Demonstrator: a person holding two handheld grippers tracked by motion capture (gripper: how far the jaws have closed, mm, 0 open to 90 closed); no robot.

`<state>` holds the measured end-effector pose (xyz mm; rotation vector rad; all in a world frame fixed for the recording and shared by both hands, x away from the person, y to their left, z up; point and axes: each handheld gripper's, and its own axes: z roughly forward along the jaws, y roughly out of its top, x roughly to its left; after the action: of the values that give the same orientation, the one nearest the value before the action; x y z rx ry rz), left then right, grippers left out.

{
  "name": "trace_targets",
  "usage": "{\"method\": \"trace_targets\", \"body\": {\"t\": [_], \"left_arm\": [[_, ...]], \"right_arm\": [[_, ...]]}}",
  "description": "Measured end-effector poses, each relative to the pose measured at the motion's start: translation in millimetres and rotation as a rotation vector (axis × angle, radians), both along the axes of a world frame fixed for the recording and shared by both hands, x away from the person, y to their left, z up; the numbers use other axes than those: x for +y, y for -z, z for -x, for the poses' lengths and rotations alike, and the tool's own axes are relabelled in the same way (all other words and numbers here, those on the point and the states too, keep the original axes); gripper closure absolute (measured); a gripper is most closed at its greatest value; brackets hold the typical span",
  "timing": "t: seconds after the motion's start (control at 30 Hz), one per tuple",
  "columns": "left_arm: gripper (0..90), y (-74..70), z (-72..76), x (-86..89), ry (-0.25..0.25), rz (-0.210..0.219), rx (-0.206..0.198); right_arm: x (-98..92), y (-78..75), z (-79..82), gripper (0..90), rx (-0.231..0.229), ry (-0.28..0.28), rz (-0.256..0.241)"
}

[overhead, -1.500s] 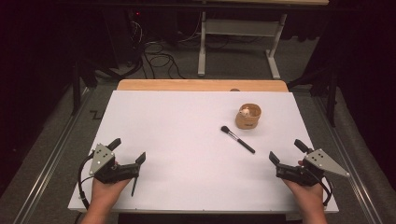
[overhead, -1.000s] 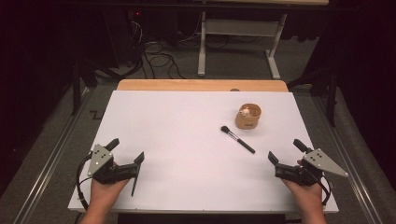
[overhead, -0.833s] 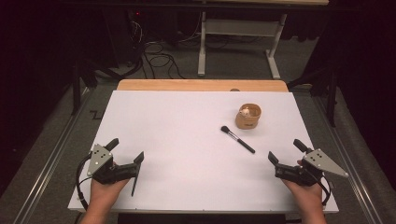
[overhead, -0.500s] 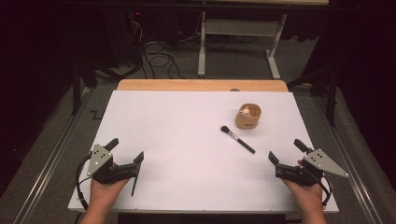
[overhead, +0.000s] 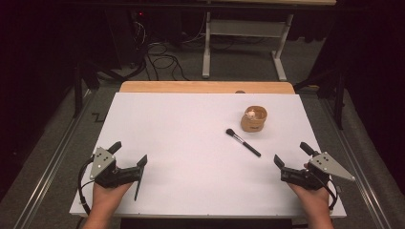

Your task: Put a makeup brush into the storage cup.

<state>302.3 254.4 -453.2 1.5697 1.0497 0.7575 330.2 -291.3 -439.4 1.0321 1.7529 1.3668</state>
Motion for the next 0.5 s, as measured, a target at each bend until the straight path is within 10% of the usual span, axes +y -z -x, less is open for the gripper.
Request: {"method": "trace_targets", "body": {"t": [0.5], "left_arm": [[0.7, 2.2, -1.9, 2.3, -0.006, 0.03, 0.03]], "right_arm": [[-3.4, -1.9, -6.0, 0.4, 0.011, 0.001, 0.053]]}}
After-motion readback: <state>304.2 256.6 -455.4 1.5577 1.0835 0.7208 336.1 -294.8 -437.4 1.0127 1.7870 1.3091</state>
